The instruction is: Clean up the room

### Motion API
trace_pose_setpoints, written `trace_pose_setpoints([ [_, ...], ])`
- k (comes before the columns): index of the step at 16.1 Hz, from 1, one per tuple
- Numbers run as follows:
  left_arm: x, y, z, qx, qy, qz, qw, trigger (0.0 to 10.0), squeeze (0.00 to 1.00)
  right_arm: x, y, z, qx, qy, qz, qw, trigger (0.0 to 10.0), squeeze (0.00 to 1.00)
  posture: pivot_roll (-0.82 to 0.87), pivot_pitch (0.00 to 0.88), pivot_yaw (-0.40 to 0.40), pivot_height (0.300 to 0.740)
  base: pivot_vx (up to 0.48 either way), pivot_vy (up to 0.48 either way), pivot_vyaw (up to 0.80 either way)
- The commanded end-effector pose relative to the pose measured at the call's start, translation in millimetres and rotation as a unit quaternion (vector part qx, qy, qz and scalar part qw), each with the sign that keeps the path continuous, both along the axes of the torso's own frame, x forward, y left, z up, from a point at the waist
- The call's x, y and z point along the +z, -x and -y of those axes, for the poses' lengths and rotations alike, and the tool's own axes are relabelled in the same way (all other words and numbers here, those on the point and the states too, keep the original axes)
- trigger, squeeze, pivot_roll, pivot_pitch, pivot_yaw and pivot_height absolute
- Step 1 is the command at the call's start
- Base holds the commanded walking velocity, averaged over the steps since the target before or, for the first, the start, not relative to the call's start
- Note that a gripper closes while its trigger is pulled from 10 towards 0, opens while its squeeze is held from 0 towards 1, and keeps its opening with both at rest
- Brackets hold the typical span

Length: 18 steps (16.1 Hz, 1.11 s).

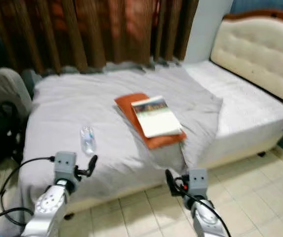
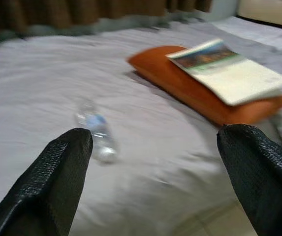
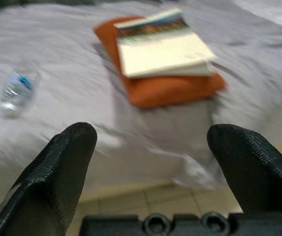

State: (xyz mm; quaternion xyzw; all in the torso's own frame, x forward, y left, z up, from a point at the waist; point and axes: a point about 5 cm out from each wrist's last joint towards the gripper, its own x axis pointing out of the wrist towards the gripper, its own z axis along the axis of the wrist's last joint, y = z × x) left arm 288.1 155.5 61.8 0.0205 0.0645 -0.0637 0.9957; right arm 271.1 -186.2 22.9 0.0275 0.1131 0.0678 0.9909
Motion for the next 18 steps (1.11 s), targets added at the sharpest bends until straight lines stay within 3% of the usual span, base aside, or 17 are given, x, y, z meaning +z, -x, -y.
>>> trace_pose_setpoints([
  [1,-3.1,3.2,-9.9,0.013,-0.013,-0.008,1.000,10.0,0.00,0.2,-0.9,-11.0,0.018,-0.007,0.002,1.000,10.0,0.00,0.02,0.000,-0.035,0.740,0.289,0.386,0.00],
  [4,-2.8,0.9,-8.7,0.014,-0.026,-0.009,1.000,10.0,0.00,0.5,-0.1,-11.9,0.029,-0.001,0.005,1.000,10.0,0.00,0.02,0.000,-0.036,0.740,0.096,0.127,0.20],
  [8,-0.1,-0.8,-9.1,0.020,-0.022,0.000,1.000,10.0,0.00,2.0,-0.9,-11.4,0.028,-0.001,0.008,1.000,10.0,0.00,0.01,0.000,-0.034,0.740,0.372,-0.300,0.58],
  [11,3.6,-1.4,-11.7,0.036,-0.005,0.017,0.999,10.0,0.00,33.4,-6.9,0.8,-0.013,0.028,0.124,0.992,10.0,0.00,0.01,0.000,-0.034,0.740,0.389,-0.276,0.57],
  [14,18.4,-3.3,-5.6,0.017,-0.013,0.058,0.998,10.0,0.00,45.4,-9.5,8.6,-0.056,0.029,0.147,0.987,10.0,0.00,0.01,0.000,-0.035,0.740,0.411,-0.244,0.60],
  [15,19.4,-4.6,-3.9,0.017,-0.010,0.057,0.998,10.0,0.00,43.7,-9.8,8.0,-0.059,0.037,0.141,0.988,10.0,1.00,0.01,0.000,-0.032,0.740,0.412,0.000,0.64],
  [18,14.9,-5.9,-4.3,0.028,-0.003,0.044,0.999,10.0,0.00,43.4,-10.3,5.4,-0.053,0.026,0.140,0.988,10.0,1.00,0.00,0.000,-0.031,0.740,0.411,-0.161,0.63],
])
